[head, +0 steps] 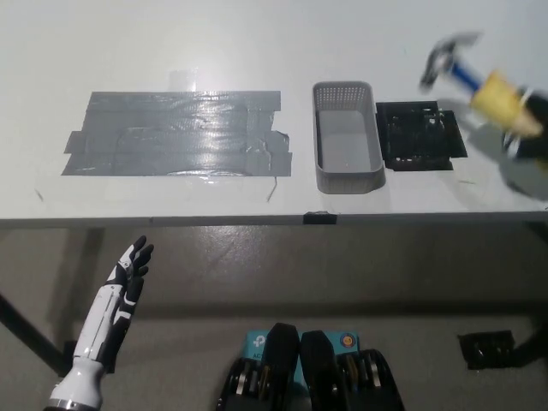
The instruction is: The robot picks the hammer with right hand and hits the black area on the desk and places it back.
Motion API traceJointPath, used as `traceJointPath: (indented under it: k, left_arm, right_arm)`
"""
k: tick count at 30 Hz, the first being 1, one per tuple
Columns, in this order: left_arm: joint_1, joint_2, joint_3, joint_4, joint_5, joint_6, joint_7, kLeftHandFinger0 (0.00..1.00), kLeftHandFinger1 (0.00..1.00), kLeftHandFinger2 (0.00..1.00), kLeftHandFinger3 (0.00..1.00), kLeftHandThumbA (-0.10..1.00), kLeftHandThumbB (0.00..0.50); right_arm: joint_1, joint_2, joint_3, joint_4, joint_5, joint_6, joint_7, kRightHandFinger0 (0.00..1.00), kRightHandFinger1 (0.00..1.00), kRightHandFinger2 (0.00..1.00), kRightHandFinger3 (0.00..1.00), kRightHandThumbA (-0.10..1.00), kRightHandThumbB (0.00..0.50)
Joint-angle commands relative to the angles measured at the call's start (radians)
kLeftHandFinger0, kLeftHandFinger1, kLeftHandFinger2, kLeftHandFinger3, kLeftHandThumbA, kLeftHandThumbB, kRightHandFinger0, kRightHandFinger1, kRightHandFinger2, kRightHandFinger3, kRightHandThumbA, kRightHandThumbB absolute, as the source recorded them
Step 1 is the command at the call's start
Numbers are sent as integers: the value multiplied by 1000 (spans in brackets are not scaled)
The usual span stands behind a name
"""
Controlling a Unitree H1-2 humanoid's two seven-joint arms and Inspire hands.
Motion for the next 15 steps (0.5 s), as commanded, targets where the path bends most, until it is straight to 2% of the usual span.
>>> traceJointPath:
  k: [1, 4, 6, 8, 10, 11, 13, 15]
  left_arm:
    - [-11, 18, 10, -22, 9, -20, -4, 1000, 1000, 1000, 1000, 1000, 44]
    - [-12, 18, 13, -22, 4, -18, -5, 1000, 1000, 1000, 1000, 1000, 56]
    - [-10, 19, 13, -19, 10, -25, -2, 1000, 1000, 1000, 1000, 1000, 53]
    - [-9, 18, 12, -18, 7, -26, -4, 1000, 1000, 1000, 1000, 1000, 46]
    - [-7, 18, 11, -23, 5, -21, -8, 1000, 1000, 1000, 1000, 1000, 42]
    - [-7, 18, 11, -26, 5, -15, -9, 1000, 1000, 1000, 1000, 1000, 51]
    - [-5, 18, 11, -29, 5, -14, -9, 1000, 1000, 1000, 1000, 1000, 52]
    - [-4, 17, 12, -27, 3, -17, -9, 1000, 1000, 1000, 1000, 1000, 55]
  right_arm:
    - [-53, -37, 62, 43, -128, -130, -114, 119, 673, 1000, 995, -100, 150]
    - [-70, -47, 101, 44, -157, -114, -99, 134, 723, 1000, 946, -100, 132]
    - [-76, -59, 123, 28, -180, -102, -88, 191, 741, 1000, 804, -100, 113]
    - [-78, -66, 128, 27, -187, -114, -97, 177, 694, 914, 655, -100, 119]
    - [-73, -77, 123, 8, -189, -125, -103, 118, 682, 958, 697, -100, 141]
    - [-72, -80, 116, 0, -186, -132, -106, 84, 689, 1000, 796, -100, 144]
    - [-75, -85, 111, -10, -189, -131, -99, 63, 719, 1000, 1000, -100, 127]
    - [-82, -86, 106, -15, -190, -127, -94, 38, 684, 1000, 1000, -100, 135]
